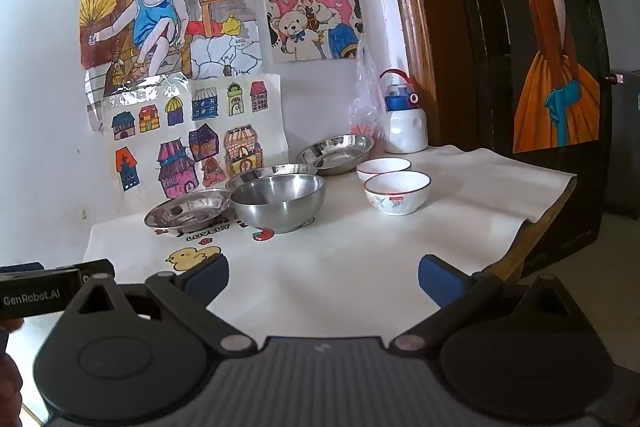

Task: Organize plates and bowls

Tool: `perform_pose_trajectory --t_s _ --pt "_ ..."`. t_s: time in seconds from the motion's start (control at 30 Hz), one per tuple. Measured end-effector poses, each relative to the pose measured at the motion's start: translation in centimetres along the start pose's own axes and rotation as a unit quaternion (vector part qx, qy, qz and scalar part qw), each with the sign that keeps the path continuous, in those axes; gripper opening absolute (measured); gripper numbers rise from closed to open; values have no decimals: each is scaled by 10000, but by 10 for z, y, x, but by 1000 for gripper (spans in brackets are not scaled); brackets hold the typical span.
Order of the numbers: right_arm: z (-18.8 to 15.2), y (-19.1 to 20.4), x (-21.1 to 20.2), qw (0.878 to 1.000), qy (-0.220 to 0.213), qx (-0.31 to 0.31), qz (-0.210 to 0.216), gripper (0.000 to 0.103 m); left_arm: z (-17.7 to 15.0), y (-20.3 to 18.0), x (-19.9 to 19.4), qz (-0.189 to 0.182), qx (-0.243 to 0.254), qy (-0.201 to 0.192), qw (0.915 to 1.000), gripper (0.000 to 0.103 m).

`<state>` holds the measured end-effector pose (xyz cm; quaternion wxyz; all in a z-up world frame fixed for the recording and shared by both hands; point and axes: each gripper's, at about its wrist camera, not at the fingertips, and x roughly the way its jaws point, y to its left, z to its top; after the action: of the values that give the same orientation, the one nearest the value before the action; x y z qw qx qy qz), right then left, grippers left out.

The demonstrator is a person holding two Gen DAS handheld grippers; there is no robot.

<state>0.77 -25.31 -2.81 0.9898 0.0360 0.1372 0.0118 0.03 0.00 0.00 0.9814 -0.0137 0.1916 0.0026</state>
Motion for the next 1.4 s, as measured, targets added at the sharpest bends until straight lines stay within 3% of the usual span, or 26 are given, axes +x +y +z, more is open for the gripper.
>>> perform_pose_trajectory --t_s 1.4 --pt "1 7 1 9999 -13 -35 142 103 -1 4 3 26 -39 -46 10000 102"
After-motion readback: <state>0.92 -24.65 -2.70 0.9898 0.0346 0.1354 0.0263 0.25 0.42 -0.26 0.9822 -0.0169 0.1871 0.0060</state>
